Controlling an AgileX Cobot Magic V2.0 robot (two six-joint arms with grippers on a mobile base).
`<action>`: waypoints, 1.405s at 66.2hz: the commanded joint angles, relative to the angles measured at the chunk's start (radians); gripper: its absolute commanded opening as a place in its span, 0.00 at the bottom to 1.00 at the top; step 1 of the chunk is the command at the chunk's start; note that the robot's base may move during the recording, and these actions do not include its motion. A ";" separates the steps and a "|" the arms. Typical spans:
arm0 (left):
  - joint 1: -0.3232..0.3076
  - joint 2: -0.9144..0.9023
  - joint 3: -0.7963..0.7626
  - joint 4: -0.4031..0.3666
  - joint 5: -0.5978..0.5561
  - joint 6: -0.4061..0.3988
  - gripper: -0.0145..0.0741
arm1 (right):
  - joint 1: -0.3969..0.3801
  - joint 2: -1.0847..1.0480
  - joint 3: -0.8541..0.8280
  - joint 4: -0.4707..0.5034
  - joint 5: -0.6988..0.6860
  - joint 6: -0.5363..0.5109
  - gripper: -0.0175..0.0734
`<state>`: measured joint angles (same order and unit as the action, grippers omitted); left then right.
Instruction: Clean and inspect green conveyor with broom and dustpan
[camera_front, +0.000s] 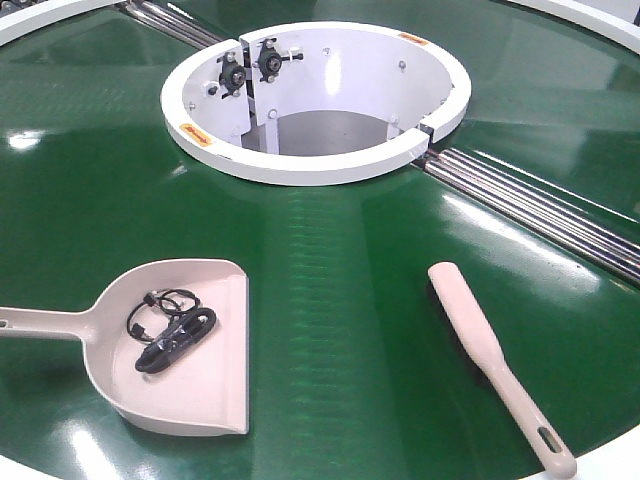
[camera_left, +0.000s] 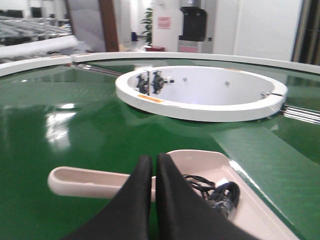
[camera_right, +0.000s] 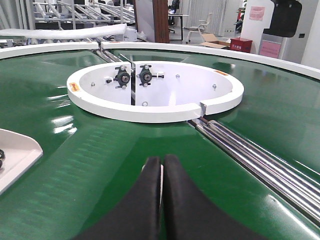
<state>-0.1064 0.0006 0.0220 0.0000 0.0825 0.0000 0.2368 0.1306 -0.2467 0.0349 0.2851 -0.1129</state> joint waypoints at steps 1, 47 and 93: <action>0.017 -0.035 0.016 0.045 -0.002 -0.097 0.15 | -0.002 0.011 -0.027 0.000 -0.079 -0.007 0.18; 0.023 -0.027 0.016 0.055 -0.018 -0.100 0.15 | -0.002 0.011 -0.027 0.000 -0.079 -0.008 0.18; 0.023 -0.027 0.016 0.055 -0.018 -0.100 0.15 | -0.138 0.005 0.023 -0.076 -0.134 0.003 0.18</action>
<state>-0.0864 -0.0123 0.0278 0.0564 0.1469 -0.0891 0.1759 0.1248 -0.2255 -0.0193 0.2672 -0.1268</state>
